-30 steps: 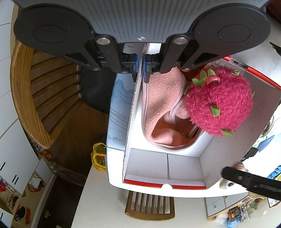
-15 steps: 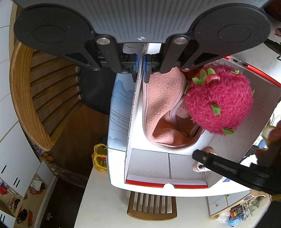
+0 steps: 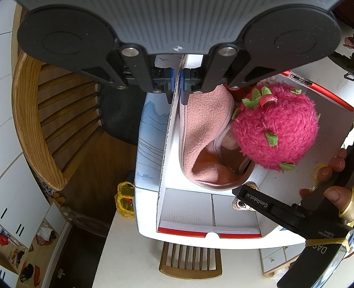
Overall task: Organize objects
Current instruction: 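Carry the doll keychain into the shoebox and open the left gripper, then return the left gripper to the black dotted glove and grasp it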
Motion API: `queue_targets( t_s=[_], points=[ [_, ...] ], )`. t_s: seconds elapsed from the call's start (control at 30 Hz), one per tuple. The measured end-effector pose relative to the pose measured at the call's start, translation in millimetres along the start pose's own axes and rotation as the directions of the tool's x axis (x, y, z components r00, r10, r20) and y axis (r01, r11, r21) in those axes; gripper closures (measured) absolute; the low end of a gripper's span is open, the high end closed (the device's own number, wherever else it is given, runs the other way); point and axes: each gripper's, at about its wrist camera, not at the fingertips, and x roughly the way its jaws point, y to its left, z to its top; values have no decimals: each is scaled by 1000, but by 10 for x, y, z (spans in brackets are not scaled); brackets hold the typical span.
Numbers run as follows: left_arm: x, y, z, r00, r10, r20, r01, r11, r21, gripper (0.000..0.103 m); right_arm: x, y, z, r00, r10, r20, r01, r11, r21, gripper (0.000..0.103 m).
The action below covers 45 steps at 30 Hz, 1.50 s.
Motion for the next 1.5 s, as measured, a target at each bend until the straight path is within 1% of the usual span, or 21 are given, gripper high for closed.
queue_targets(
  t_s=[0.17, 0.43, 0.57, 0.67, 0.8, 0.87, 0.97, 1.13, 1.3, 1.4, 1.5],
  points=[
    [-41, 37, 1, 1000, -28, 2, 28, 999, -22, 45, -5, 5, 0, 1000, -2, -3, 2, 1000, 3, 98],
    [-194, 134, -17, 999, -36, 21, 37, 998, -53, 43, -6, 7, 4, 1000, -3, -4, 3, 1000, 8, 98],
    [-336, 249, -54, 998, -31, 45, 34, 997, -70, 40, -7, 7, 4, 1000, -4, -5, 4, 1000, 8, 98],
    [-451, 362, -102, 995, -75, 68, 80, 994, -79, 41, -6, 9, 4, 1000, -6, -6, 6, 1000, 6, 98],
    [-627, 403, -172, 991, -89, 100, 97, 993, -71, 40, -3, 5, 14, 1000, -9, -6, 9, 1000, 3, 98],
    [-719, 434, -202, 991, -78, 111, 87, 993, -79, 37, 3, 8, 15, 1000, -11, -6, 11, 1000, 1, 98],
    [-837, 539, -243, 988, -85, 130, 99, 989, -107, 35, 15, 0, 21, 1000, -19, -10, 19, 1000, -6, 98],
    [-982, 821, -338, 989, -43, 143, 64, 987, -149, 28, 26, -23, 37, 1000, -22, -19, 22, 1000, -5, 98],
    [-1099, 1241, -463, 990, 27, 138, 1, 980, -198, 23, 40, 21, 55, 999, -36, -27, 36, 999, -9, 98],
    [-1148, 1537, -544, 989, 76, 125, -46, 973, -227, 22, 49, 39, 63, 999, -42, -31, 42, 999, -9, 98],
    [-1189, 1851, -637, 985, 138, 108, -107, 963, -248, 22, 52, 52, 65, 998, -49, -34, 49, 999, -12, 98]
  ],
)
